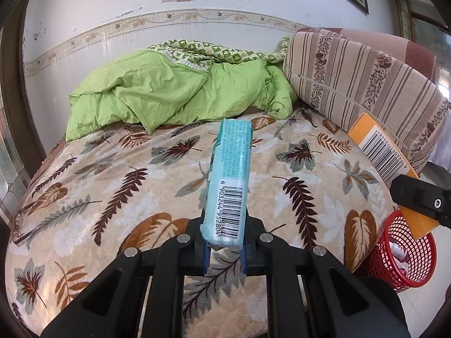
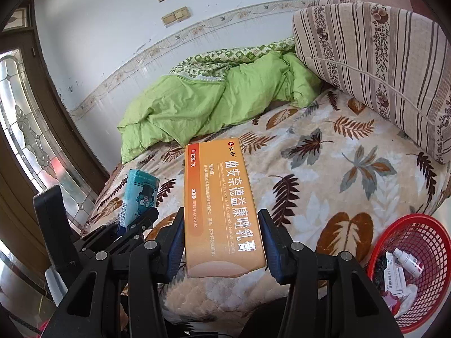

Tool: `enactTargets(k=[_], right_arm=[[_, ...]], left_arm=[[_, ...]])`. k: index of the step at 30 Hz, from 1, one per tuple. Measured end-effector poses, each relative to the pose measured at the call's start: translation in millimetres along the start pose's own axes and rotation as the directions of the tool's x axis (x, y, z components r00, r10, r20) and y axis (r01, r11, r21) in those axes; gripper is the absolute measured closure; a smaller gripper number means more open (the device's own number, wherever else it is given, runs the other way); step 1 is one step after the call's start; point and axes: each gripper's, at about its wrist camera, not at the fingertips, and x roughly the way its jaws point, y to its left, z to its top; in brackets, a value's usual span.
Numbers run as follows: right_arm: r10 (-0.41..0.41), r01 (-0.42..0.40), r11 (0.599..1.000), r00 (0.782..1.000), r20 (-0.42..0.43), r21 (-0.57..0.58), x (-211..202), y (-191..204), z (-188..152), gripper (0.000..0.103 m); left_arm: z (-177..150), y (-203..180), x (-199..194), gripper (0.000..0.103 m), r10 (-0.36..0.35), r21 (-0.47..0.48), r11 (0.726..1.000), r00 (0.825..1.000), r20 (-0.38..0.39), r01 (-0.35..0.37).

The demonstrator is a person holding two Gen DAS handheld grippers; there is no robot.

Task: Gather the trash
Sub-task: 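Carry the teal box and orange box over the red wastebasket, then open both grippers to drop the teal and orange boxes into the wastebasket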

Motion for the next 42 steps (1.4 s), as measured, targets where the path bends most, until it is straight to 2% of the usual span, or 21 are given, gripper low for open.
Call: enactTargets(k=[20,26,31,34,37,40,42], right_arm=[[-0.055,0.058,0.993,0.998,-0.032,0.1,4,-46,-2,0.05],[-0.088,0.093,0.984,0.995,-0.035,0.151,-8,-70,-5,0.05],[-0.14,0.142,0.967,0.99,-0.025,0.21,-30,-101,-10,0.05],[-0.171,0.172,0.951,0.985,-0.026,0.256,-46,-122,-14,0.05],[-0.215,0.212,0.925,0.976,-0.026,0.314,-64,-151,-20,0.05],[-0.26,0.249,0.895,0.965,-0.023,0.371,-83,-179,-27,0.05],[-0.283,0.266,0.875,0.959,-0.02,0.403,-94,-194,-31,0.05]], left_arm=[[2,-34,19,0.088,-0.055,0.073,0.996,0.998,-0.028,0.057],[6,-64,20,0.088,-0.113,0.121,0.986,0.993,-0.036,0.116],[6,-101,20,0.088,-0.184,0.182,0.965,0.981,-0.054,0.191],[6,-125,22,0.088,-0.25,0.211,0.942,0.964,-0.087,0.263],[9,-149,25,0.088,-0.334,0.22,0.907,0.932,-0.141,0.358],[11,-177,28,0.088,-0.418,0.223,0.861,0.885,-0.206,0.458],[10,-199,32,0.088,-0.472,0.224,0.819,0.842,-0.26,0.528]])
